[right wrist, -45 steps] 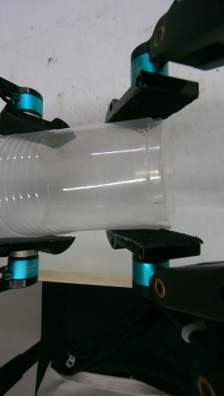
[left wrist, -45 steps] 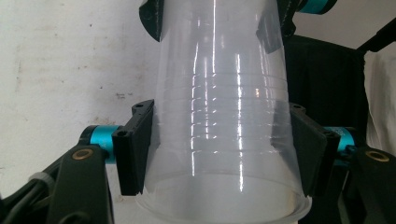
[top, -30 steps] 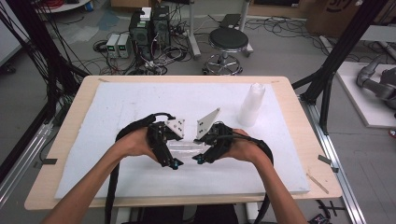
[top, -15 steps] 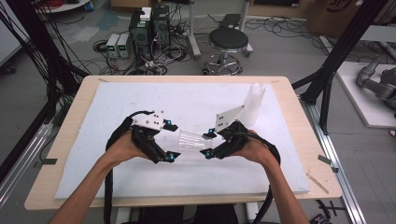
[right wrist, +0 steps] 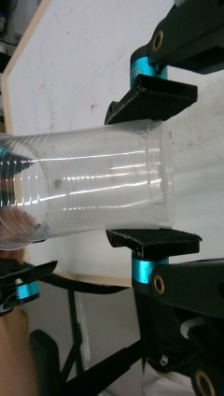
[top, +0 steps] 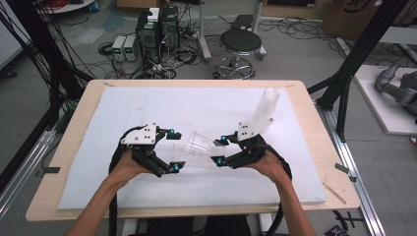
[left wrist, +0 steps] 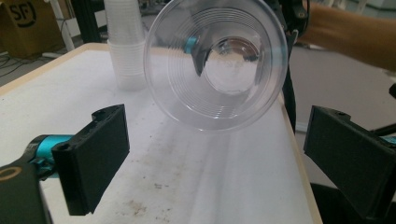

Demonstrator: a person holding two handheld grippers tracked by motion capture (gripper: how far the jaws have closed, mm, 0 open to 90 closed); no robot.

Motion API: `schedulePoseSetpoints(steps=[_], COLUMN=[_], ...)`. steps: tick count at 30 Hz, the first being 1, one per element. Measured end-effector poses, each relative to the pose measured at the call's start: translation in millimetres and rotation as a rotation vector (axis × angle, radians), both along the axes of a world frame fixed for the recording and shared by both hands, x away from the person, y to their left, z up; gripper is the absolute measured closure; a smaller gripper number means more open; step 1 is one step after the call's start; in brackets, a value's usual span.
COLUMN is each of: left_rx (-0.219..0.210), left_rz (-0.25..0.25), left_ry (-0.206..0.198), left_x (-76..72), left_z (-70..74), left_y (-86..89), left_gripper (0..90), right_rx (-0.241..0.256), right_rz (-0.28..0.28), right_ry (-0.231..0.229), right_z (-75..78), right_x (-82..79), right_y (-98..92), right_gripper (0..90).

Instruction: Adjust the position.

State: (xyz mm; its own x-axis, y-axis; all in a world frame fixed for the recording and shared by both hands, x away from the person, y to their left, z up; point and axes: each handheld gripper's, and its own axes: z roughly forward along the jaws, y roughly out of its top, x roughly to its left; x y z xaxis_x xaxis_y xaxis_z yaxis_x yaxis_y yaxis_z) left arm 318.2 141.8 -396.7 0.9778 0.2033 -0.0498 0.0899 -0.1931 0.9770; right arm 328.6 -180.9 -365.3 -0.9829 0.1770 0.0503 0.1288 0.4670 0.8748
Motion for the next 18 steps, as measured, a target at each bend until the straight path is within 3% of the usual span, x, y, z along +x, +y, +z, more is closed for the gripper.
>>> schedulePoseSetpoints(steps=[8,13,18], left_rx=[-0.069,-0.071,-0.091], left_rz=[0.002,-0.004,-0.014], left_ry=[0.018,0.02,0.032], left_x=[0.7,1.5,2.6], left_z=[-8.9,-10.2,-10.7], left_y=[0.7,0.6,-1.1], left_gripper=[6.9,6.9,6.9], right_rx=[0.112,0.194,0.226], right_rz=[-0.002,0.006,0.013], right_ry=[0.009,0.005,0.008], right_z=[-10.3,-13.5,-19.2], right_x=[-2.4,-3.8,-3.4], right_y=[-1.8,-3.6,-4.2], right_gripper=[43.7,43.8,43.8])
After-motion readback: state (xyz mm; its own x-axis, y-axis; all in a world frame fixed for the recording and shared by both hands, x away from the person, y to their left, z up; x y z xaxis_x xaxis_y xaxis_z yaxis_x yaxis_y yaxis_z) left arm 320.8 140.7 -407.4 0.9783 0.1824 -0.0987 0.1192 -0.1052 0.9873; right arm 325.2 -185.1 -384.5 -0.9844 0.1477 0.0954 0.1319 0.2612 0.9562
